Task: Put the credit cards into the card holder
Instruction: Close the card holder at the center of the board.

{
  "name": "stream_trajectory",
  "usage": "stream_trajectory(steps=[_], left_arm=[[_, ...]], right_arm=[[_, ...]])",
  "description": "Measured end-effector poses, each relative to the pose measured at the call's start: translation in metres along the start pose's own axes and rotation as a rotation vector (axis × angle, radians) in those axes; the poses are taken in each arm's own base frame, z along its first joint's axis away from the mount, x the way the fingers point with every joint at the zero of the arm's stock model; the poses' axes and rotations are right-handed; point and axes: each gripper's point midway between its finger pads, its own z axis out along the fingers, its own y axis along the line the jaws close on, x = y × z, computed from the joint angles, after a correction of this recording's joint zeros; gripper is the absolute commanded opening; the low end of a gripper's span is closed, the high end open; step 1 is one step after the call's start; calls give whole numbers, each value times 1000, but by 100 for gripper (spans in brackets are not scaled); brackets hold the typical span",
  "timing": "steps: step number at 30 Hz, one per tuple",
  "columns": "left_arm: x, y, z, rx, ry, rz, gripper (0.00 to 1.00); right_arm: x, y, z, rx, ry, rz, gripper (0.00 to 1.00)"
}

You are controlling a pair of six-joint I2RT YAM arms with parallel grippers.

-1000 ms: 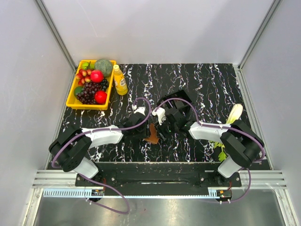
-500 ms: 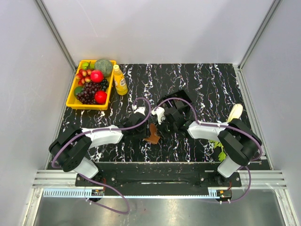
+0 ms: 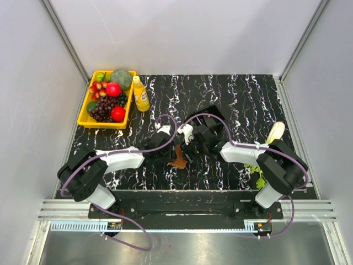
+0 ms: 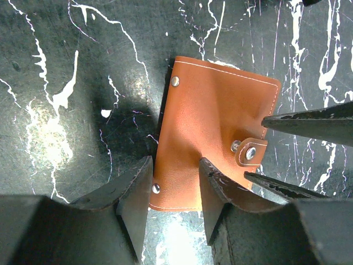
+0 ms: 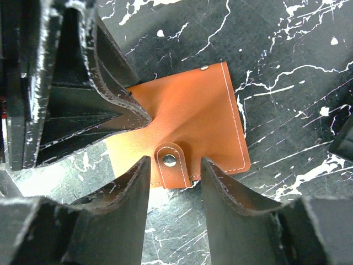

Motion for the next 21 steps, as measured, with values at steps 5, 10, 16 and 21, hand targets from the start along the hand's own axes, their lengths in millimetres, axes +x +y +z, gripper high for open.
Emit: stream_trajectory(steps=[5,10,16,21], left_arm=[[0,0,0,0,-1,0,43],[0,0,0,0,0,0,43],[0,0,0,2,1,-1,43],[1,-1,0,5,4,-1,43]], right_arm=[[1,1,-1,-3,2,-13,49],[7,7,0,-8,22,-28,43],[10,4,5,22,31,-38,31],[7,-1,5,51,21,-37,25]])
